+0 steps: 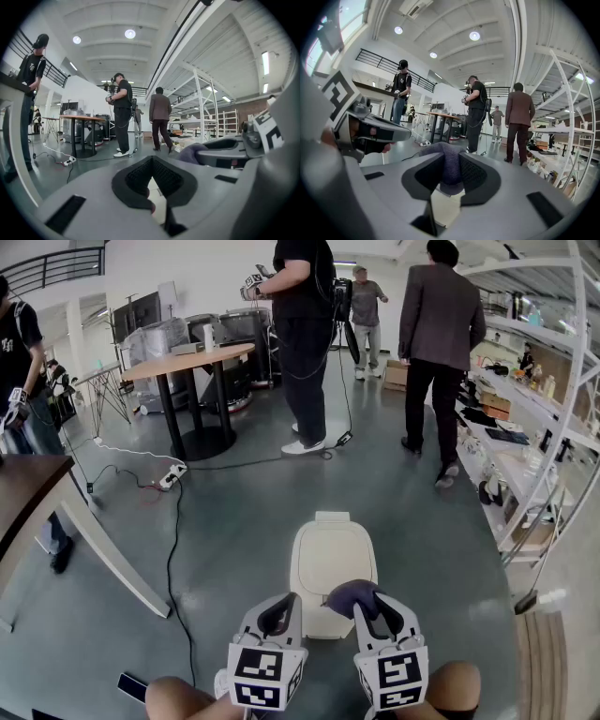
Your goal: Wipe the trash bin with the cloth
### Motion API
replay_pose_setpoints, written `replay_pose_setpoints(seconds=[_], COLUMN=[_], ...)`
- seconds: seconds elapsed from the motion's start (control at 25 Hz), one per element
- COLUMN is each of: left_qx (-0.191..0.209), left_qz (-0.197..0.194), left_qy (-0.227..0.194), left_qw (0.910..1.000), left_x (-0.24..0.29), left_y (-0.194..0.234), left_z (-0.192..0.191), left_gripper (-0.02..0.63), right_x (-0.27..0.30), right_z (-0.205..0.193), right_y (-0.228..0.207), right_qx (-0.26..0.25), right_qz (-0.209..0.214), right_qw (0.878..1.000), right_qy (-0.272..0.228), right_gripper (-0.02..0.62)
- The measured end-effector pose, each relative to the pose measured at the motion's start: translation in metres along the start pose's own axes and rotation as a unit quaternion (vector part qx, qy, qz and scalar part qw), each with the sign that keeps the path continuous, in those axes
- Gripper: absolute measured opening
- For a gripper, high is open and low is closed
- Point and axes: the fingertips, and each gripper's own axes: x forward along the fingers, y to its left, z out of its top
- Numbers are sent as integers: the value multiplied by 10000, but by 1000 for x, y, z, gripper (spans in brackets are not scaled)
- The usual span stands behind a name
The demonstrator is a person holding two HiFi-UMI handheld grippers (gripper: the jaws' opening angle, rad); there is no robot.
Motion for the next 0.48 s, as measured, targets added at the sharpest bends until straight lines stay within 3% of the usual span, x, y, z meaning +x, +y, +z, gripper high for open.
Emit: replay_pose_setpoints(seconds=[0.48], left_qx=[-138], left_qz=[16], left_qy=[239], left_qw=[9996], left_x=[89], left_y=[59], left_z=[36], left_gripper=[0], right_x=[103], right_z=[25], right_y=[-31], right_qx=[-42], right_qz=[90], right_qw=[9997], right_qy=[227], right_gripper=[94])
